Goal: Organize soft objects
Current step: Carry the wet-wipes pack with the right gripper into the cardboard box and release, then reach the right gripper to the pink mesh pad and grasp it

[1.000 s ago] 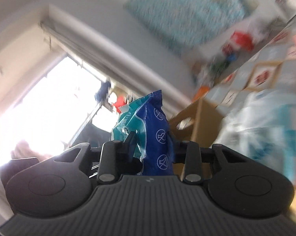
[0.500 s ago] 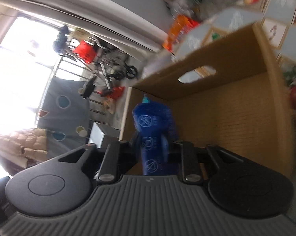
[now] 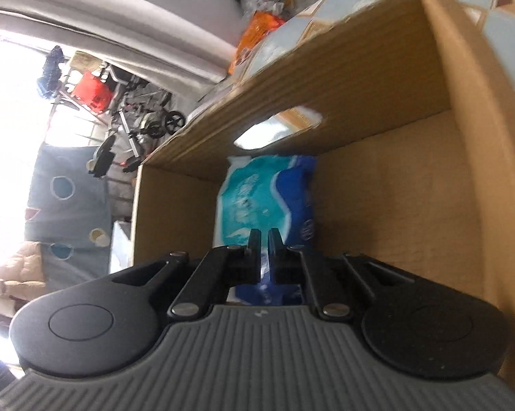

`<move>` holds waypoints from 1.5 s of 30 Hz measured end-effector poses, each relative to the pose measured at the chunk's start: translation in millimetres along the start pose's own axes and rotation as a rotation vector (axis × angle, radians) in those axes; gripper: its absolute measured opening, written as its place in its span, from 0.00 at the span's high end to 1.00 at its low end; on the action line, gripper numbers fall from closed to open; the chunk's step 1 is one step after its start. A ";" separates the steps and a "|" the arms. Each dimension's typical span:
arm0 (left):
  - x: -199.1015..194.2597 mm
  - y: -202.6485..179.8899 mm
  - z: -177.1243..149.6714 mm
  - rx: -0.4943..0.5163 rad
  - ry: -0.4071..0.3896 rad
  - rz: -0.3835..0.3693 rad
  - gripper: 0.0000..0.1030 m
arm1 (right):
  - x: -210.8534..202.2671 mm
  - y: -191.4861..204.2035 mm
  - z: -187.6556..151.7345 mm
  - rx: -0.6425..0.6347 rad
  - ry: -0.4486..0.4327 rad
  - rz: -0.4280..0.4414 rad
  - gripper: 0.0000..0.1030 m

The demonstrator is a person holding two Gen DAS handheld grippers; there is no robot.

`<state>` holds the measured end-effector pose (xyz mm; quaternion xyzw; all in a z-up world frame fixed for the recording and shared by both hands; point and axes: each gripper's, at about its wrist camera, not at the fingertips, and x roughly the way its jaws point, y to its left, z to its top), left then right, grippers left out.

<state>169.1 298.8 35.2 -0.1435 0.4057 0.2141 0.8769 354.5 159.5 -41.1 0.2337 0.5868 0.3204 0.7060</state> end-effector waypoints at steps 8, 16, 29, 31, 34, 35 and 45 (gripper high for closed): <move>-3.0 9.7 0.5 -0.039 -0.012 0.022 0.38 | 46.9 -10.0 10.5 0.130 0.079 0.037 0.88; -2.9 10.2 -2.2 -0.058 0.004 0.029 0.38 | 57.6 -6.6 -0.5 0.179 0.097 0.106 0.87; -90.5 -62.6 -38.8 0.078 -0.173 -0.153 0.09 | -143.7 -36.4 -36.3 -0.026 -0.157 0.348 0.54; -106.1 -84.8 -49.5 0.128 -0.202 -0.191 0.06 | -188.2 -55.6 -51.0 -0.055 -0.216 0.379 0.52; -126.8 -119.2 -70.1 0.204 -0.235 -0.256 0.04 | -253.0 -90.9 -76.5 -0.080 -0.313 0.399 0.47; -133.1 -132.5 -78.1 0.232 -0.242 -0.282 0.04 | -274.4 -105.7 -85.5 -0.084 -0.354 0.399 0.44; -150.3 -265.3 -158.2 0.471 -0.270 -0.535 0.02 | -400.7 -268.7 -170.3 0.114 -0.708 0.134 0.35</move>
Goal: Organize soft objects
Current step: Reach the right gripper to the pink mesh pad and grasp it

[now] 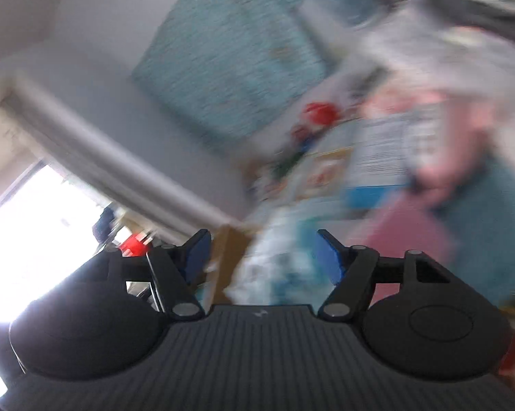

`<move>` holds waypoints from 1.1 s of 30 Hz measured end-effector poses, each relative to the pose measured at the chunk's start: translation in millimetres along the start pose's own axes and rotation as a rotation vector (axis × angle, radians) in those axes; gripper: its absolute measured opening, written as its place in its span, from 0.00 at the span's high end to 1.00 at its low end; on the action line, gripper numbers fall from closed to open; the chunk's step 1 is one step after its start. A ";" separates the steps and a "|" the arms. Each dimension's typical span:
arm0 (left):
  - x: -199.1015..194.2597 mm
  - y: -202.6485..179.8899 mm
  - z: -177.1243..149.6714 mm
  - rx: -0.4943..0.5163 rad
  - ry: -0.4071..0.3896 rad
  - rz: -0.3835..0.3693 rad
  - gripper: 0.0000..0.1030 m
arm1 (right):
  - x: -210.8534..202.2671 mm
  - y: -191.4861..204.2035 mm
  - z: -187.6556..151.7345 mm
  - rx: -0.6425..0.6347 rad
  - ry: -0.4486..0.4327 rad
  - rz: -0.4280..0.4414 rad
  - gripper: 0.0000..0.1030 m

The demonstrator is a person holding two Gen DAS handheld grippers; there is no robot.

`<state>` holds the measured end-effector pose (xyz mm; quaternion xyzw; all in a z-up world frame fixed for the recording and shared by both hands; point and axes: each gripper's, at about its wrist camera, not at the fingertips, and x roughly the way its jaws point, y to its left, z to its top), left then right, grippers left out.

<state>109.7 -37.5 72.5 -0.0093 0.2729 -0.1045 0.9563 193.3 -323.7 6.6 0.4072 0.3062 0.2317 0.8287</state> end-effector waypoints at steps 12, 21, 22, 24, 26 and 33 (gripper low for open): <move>119.4 -76.8 -6.9 0.151 0.148 -0.024 0.33 | 48.2 -99.5 -18.1 0.315 0.098 -0.023 0.35; 156.1 -77.7 -14.3 0.171 0.233 0.012 0.62 | 92.0 -133.9 -31.1 0.467 0.166 0.014 0.35; 158.1 -76.9 -15.2 0.173 0.241 0.009 0.63 | 94.1 -132.6 -29.4 0.470 0.166 0.021 0.36; 160.3 -75.9 -17.4 0.182 0.247 0.004 0.63 | 96.3 -129.3 -27.0 0.465 0.157 0.028 0.36; 163.5 -74.8 -17.2 0.184 0.256 0.002 0.63 | 100.3 -125.7 -25.6 0.448 0.143 0.047 0.44; 173.7 -68.9 -14.0 0.163 0.283 0.011 0.46 | 107.3 -124.2 -22.6 0.422 0.110 0.041 0.62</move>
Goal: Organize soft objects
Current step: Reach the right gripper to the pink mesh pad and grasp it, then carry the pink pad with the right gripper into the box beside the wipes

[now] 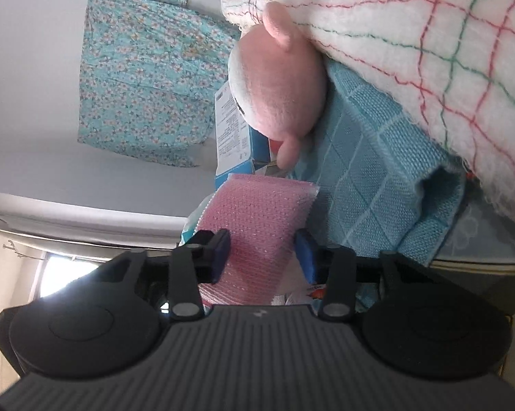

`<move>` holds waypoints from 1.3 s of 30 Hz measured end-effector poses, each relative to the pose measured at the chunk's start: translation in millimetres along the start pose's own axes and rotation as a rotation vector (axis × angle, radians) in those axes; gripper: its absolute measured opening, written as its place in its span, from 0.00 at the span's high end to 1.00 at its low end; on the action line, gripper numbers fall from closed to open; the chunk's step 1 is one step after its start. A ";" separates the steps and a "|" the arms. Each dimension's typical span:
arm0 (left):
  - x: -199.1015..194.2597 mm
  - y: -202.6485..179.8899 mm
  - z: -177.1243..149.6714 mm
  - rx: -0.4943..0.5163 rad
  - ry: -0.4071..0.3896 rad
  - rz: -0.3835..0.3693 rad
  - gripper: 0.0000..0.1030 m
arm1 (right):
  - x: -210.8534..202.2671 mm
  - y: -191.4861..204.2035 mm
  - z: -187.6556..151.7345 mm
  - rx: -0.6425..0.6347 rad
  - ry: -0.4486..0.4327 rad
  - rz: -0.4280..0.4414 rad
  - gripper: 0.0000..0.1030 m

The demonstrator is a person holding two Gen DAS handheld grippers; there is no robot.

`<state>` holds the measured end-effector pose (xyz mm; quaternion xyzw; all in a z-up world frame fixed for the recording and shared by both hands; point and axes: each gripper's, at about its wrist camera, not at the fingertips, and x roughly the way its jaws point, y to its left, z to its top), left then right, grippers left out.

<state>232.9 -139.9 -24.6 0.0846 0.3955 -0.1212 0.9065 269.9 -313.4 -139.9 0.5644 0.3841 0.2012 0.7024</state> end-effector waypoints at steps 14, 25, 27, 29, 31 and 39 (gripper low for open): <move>-11.7 0.8 6.7 -0.032 -0.004 -0.065 0.51 | -25.1 7.8 -10.4 -0.037 -0.041 0.033 0.70; -72.5 1.8 9.2 -0.030 -0.134 -0.058 0.52 | -53.2 54.7 -25.2 -0.164 -0.083 0.094 0.70; -86.8 4.1 8.1 -0.034 -0.162 -0.055 0.52 | -57.0 69.2 -29.9 -0.193 -0.086 0.104 0.70; -101.8 8.6 5.8 -0.038 -0.190 -0.044 0.52 | -59.5 83.5 -34.8 -0.229 -0.083 0.117 0.70; -116.5 14.1 4.2 -0.041 -0.220 -0.026 0.52 | -60.2 97.6 -42.5 -0.263 -0.075 0.129 0.70; -169.4 63.3 -3.5 -0.098 -0.287 0.098 0.52 | -21.8 171.3 -72.6 -0.397 0.051 0.181 0.70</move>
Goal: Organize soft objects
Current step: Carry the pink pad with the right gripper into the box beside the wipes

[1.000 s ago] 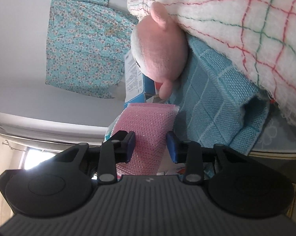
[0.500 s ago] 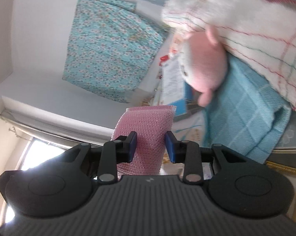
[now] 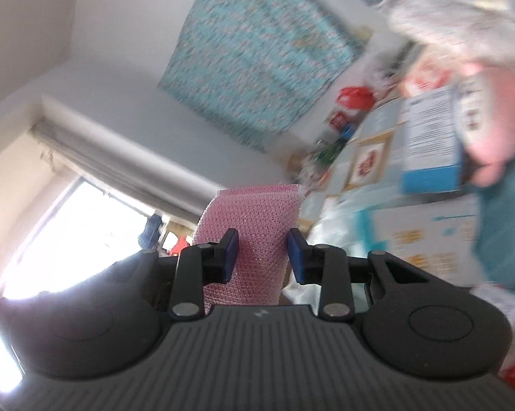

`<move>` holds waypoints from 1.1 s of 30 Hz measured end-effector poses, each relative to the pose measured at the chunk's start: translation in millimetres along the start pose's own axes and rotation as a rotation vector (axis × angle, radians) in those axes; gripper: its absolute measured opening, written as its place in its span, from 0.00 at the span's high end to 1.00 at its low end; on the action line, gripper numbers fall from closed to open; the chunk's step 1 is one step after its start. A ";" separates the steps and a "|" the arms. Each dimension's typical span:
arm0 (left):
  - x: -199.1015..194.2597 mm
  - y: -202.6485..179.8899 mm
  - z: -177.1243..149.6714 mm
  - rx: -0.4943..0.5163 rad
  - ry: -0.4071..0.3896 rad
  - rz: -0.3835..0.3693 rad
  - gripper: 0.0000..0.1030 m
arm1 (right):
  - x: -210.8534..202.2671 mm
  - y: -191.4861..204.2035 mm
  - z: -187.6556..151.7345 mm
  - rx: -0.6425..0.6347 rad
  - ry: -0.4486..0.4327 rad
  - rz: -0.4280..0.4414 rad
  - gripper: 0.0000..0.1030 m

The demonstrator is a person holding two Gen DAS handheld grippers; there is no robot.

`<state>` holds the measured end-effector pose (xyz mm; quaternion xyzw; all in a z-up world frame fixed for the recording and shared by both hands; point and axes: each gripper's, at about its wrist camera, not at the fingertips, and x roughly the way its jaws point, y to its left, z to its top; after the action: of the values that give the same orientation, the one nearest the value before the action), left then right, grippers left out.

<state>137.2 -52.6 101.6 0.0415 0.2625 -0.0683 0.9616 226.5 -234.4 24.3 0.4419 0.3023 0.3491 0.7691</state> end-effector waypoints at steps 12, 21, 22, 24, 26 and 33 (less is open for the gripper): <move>-5.3 161.9 7.2 -0.205 0.124 0.273 0.53 | 198.3 90.8 -12.2 -0.102 0.415 -0.011 0.72; 56.9 284.4 -20.4 -0.440 0.299 0.266 0.53 | 332.5 99.3 -39.3 -0.142 0.599 -0.200 0.72; 61.4 294.6 -26.0 -0.460 0.313 0.265 0.53 | 344.1 101.7 -42.3 -0.162 0.613 -0.219 0.72; 70.2 311.5 -34.5 -0.494 0.342 0.263 0.53 | 365.5 103.5 -47.3 -0.202 0.632 -0.258 0.72; 81.1 325.3 -42.3 -0.520 0.371 0.268 0.53 | 383.3 106.9 -53.6 -0.257 0.645 -0.298 0.72; 115.2 347.9 -71.7 -0.592 0.482 0.277 0.48 | 422.9 83.7 -62.1 -0.292 0.671 -0.389 0.72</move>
<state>253.0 286.6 -3.5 -0.1872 0.4807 0.1523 0.8430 398.4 165.4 6.2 0.1245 0.5616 0.3612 0.7340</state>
